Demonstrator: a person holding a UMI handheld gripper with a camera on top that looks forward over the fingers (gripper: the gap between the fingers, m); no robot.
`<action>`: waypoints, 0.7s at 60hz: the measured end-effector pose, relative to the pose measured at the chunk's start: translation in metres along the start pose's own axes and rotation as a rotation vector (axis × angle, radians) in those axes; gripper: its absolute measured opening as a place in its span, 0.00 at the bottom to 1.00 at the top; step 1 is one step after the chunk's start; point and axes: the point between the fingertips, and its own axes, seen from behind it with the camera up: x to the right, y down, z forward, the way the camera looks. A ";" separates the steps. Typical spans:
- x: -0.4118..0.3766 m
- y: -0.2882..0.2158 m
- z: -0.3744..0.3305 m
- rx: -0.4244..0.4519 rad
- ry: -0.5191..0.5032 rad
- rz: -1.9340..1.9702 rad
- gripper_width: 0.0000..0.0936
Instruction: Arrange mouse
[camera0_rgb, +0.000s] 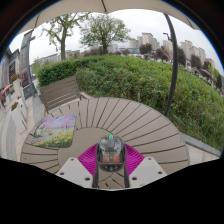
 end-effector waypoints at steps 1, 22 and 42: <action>-0.008 -0.012 0.001 0.012 -0.004 0.000 0.38; -0.219 -0.112 0.072 0.076 -0.104 -0.018 0.37; -0.302 -0.004 0.171 -0.121 -0.031 0.003 0.48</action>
